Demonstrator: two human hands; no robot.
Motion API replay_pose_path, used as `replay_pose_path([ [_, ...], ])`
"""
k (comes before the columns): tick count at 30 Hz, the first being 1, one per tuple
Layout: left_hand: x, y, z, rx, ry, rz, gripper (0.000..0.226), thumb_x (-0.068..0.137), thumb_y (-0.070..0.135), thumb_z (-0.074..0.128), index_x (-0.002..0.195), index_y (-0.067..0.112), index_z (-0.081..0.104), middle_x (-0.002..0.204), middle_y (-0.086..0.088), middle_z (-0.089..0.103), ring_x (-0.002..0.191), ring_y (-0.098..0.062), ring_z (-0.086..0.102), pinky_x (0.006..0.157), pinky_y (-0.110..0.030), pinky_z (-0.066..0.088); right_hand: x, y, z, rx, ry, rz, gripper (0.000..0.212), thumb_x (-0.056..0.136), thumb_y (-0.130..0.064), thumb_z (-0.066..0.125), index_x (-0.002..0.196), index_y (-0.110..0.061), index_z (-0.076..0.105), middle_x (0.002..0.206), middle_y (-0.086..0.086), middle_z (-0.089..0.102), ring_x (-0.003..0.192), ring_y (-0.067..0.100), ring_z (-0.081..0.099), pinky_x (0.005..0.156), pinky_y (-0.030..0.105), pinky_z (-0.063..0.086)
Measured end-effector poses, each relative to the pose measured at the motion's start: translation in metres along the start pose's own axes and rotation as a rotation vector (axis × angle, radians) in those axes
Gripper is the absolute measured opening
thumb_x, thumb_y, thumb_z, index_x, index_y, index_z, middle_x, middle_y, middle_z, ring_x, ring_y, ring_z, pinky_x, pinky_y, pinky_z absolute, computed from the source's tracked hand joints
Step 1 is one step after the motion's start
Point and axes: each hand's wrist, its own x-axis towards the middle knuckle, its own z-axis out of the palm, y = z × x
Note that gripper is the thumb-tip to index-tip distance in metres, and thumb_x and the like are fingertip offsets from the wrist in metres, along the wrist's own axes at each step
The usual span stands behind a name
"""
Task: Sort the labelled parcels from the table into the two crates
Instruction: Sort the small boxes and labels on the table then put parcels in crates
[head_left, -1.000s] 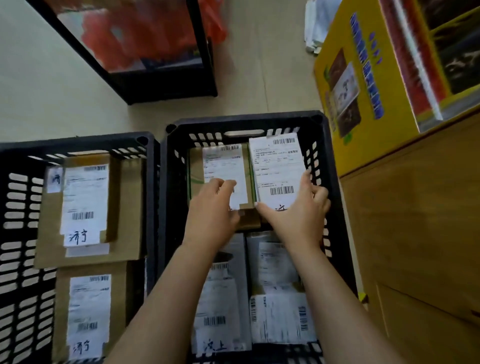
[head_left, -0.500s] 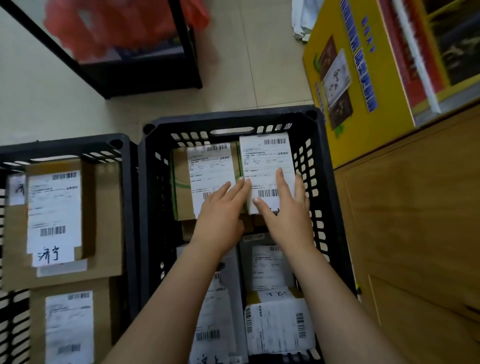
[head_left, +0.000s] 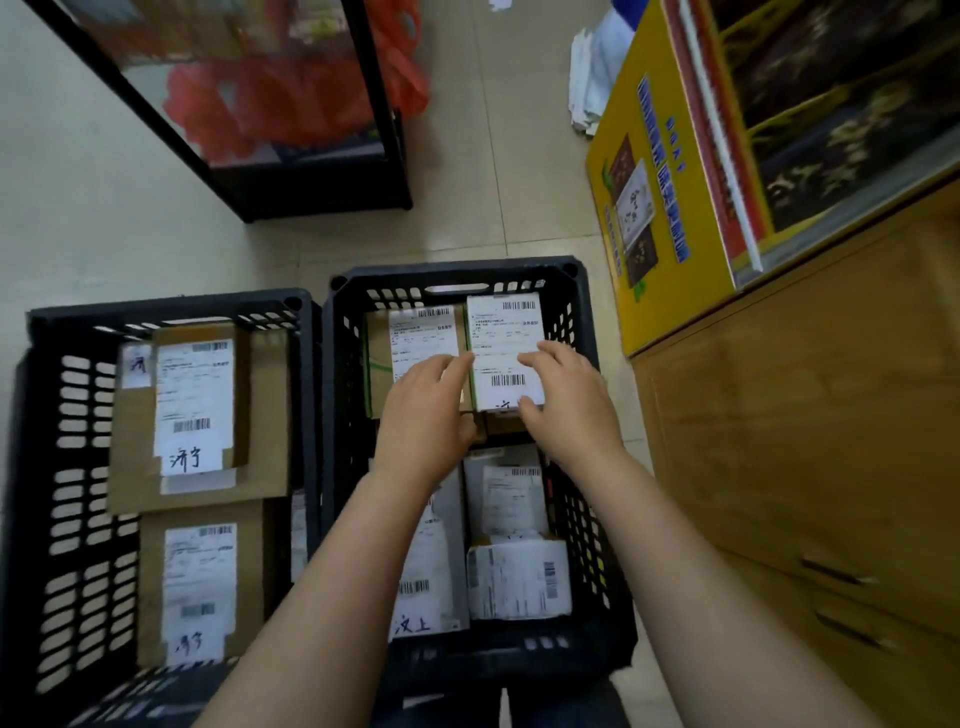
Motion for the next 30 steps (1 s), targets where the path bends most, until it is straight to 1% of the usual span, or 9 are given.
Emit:
replay_pose_path([
  [2, -0.021, 0.016, -0.014, -0.007, 0.057, -0.014, 0.062, 0.078, 0.011, 0.069, 0.137, 0.012, 0.049, 0.125, -0.007, 0.058, 0.113, -0.027, 0.053, 0.092, -0.038, 0.045, -0.020, -0.009, -0.021, -0.006, -0.001, -0.067, 0.045, 0.090, -0.015, 0.060, 0.134, -0.019, 0.053, 0.139, 0.000, 0.047, 0.128, 0.019, 0.041, 0.107, 0.030, 0.029],
  [5, -0.058, 0.042, -0.030, -0.005, 0.149, -0.033, 0.056, 0.075, 0.011, 0.072, 0.129, 0.012, 0.056, 0.116, -0.007, 0.061, 0.103, -0.028, 0.058, 0.084, -0.041, 0.049, -0.051, -0.019, -0.050, -0.017, -0.002, -0.184, 0.038, 0.089, -0.013, 0.061, 0.127, -0.018, 0.058, 0.129, -0.001, 0.053, 0.118, 0.019, 0.046, 0.100, 0.027, 0.032],
  [11, -0.132, 0.095, -0.060, 0.002, 0.379, -0.210, 0.055, 0.076, 0.017, 0.073, 0.129, 0.014, 0.056, 0.120, -0.005, 0.060, 0.110, -0.025, 0.055, 0.094, -0.043, 0.047, -0.106, -0.041, -0.098, 0.023, 0.030, -0.426, 0.035, 0.085, -0.012, 0.065, 0.119, -0.018, 0.061, 0.122, -0.003, 0.056, 0.115, 0.017, 0.049, 0.101, 0.032, 0.039],
  [15, -0.184, 0.117, -0.085, 0.029, 0.544, -0.345, 0.053, 0.077, 0.017, 0.073, 0.128, 0.014, 0.057, 0.120, -0.003, 0.058, 0.111, -0.024, 0.054, 0.096, -0.044, 0.045, -0.138, -0.068, -0.115, 0.056, -0.007, -0.611, 0.035, 0.085, -0.010, 0.065, 0.119, -0.017, 0.061, 0.122, -0.002, 0.056, 0.115, 0.019, 0.050, 0.101, 0.038, 0.043],
  [17, -0.211, 0.122, -0.099, 0.058, 0.602, -0.408, 0.052, 0.079, 0.019, 0.072, 0.128, 0.015, 0.057, 0.121, -0.003, 0.058, 0.112, -0.023, 0.053, 0.098, -0.044, 0.044, -0.155, -0.085, -0.118, 0.078, -0.039, -0.714, 0.035, 0.085, -0.010, 0.066, 0.119, -0.017, 0.061, 0.123, 0.000, 0.056, 0.117, 0.020, 0.049, 0.101, 0.040, 0.043],
  [22, -0.284, 0.130, -0.129, 0.105, 0.765, -0.603, 0.051, 0.075, 0.018, 0.074, 0.123, 0.015, 0.060, 0.119, -0.003, 0.059, 0.112, -0.025, 0.054, 0.099, -0.045, 0.044, -0.200, -0.129, -0.117, 0.087, -0.087, -0.953, 0.034, 0.083, -0.011, 0.068, 0.117, -0.017, 0.063, 0.120, -0.002, 0.056, 0.114, 0.017, 0.051, 0.098, 0.036, 0.044],
  [26, -0.349, 0.135, -0.141, 0.143, 0.881, -0.787, 0.053, 0.076, 0.018, 0.074, 0.127, 0.016, 0.058, 0.123, -0.003, 0.058, 0.114, -0.024, 0.052, 0.098, -0.040, 0.040, -0.244, -0.166, -0.103, 0.081, -0.143, -1.120, 0.037, 0.080, -0.010, 0.071, 0.116, -0.015, 0.064, 0.118, 0.000, 0.058, 0.111, 0.020, 0.053, 0.096, 0.039, 0.047],
  [28, -0.384, 0.138, -0.143, 0.151, 0.935, -0.878, 0.054, 0.077, 0.018, 0.073, 0.128, 0.018, 0.057, 0.123, -0.002, 0.057, 0.114, -0.023, 0.051, 0.097, -0.037, 0.039, -0.271, -0.186, -0.093, 0.082, -0.194, -1.207, 0.041, 0.078, -0.009, 0.072, 0.118, -0.014, 0.063, 0.119, 0.003, 0.058, 0.110, 0.022, 0.053, 0.095, 0.038, 0.047],
  [30, -0.420, 0.141, -0.144, 0.156, 0.983, -0.968, 0.055, 0.077, 0.018, 0.072, 0.129, 0.017, 0.056, 0.124, -0.003, 0.057, 0.115, -0.024, 0.051, 0.099, -0.039, 0.040, -0.301, -0.204, -0.082, 0.078, -0.245, -1.298, 0.044, 0.078, -0.010, 0.073, 0.120, -0.015, 0.062, 0.121, 0.002, 0.057, 0.111, 0.021, 0.053, 0.095, 0.036, 0.046],
])
